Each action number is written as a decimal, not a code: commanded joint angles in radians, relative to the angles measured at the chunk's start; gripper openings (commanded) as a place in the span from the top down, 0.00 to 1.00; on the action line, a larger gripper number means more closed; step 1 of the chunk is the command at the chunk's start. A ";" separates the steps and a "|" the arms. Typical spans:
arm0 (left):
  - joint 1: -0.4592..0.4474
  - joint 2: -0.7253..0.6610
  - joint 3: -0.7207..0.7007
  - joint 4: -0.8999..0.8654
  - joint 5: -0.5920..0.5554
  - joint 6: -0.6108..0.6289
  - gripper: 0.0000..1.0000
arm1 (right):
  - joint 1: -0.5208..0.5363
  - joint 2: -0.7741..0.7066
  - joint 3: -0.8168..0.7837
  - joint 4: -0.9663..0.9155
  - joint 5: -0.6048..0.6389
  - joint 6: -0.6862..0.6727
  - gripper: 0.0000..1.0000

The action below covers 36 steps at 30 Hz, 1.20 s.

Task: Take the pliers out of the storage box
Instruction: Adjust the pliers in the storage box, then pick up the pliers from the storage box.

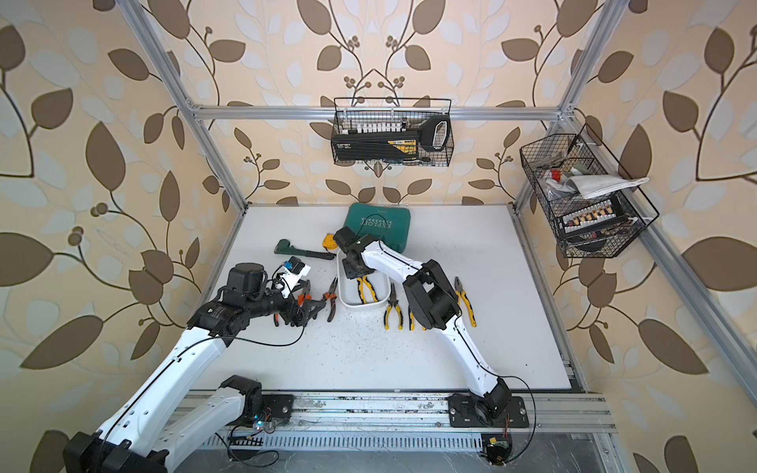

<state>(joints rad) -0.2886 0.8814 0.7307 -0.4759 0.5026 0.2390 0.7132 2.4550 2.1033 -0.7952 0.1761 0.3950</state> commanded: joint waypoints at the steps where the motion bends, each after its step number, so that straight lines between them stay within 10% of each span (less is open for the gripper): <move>1: -0.004 -0.010 -0.003 0.030 0.039 0.019 0.01 | 0.008 -0.041 -0.032 -0.023 0.030 0.002 0.42; 9: -0.004 -0.012 -0.004 0.031 0.039 0.019 0.01 | 0.034 -0.127 -0.198 0.022 0.035 0.034 0.40; 25: -0.004 -0.014 -0.006 0.040 0.040 0.013 0.01 | 0.034 -0.098 -0.091 -0.046 0.033 0.030 0.80; 36: -0.023 -0.027 -0.004 0.090 0.080 -0.015 0.01 | 0.032 -0.235 -0.085 -0.023 -0.019 0.017 0.84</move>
<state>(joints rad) -0.3027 0.8787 0.7300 -0.4202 0.5522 0.2314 0.7460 2.3112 1.9789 -0.8268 0.1688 0.4244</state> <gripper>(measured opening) 0.990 0.334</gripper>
